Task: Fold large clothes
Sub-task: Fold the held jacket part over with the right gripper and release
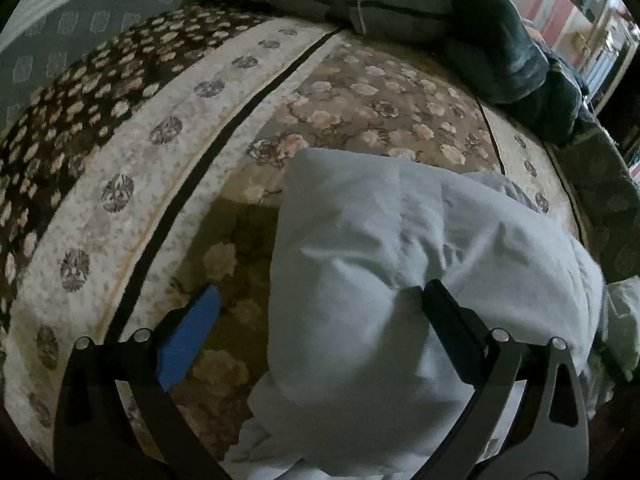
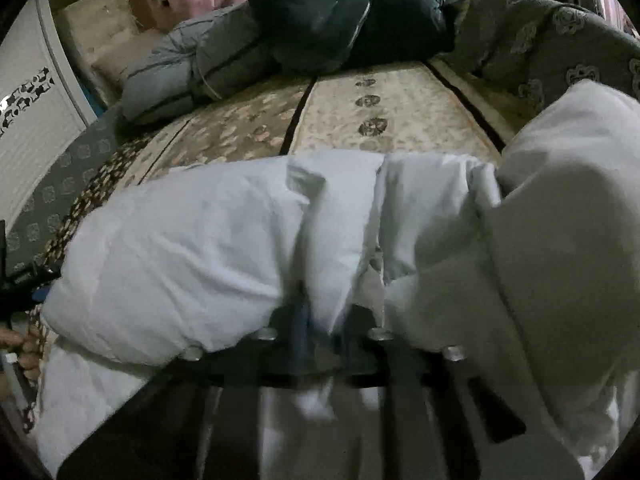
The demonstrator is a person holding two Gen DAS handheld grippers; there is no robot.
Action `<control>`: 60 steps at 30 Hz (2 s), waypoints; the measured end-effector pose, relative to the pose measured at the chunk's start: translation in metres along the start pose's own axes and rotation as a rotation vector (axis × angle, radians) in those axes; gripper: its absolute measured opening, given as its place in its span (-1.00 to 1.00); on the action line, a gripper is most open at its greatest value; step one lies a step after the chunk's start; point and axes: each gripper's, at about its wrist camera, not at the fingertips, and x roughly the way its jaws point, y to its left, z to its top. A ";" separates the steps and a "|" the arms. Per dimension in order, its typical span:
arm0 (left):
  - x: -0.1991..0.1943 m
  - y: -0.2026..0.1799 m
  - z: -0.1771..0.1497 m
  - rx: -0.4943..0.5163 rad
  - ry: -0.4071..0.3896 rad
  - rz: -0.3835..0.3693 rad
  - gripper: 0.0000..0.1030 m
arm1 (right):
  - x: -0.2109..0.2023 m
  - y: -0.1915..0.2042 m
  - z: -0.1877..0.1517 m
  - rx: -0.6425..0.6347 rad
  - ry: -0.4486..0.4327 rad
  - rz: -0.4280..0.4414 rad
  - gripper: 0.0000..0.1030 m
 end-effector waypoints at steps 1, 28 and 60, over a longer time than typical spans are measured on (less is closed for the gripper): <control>-0.003 -0.001 0.000 0.010 -0.008 0.006 0.94 | -0.014 -0.002 0.007 0.025 -0.023 -0.018 -0.87; -0.073 -0.084 -0.047 0.290 -0.082 -0.105 0.94 | -0.200 -0.182 -0.128 0.578 0.077 -0.387 0.45; -0.178 0.012 -0.020 -0.006 -0.335 -0.072 0.94 | -0.378 -0.136 -0.038 0.378 -0.648 -0.682 -0.93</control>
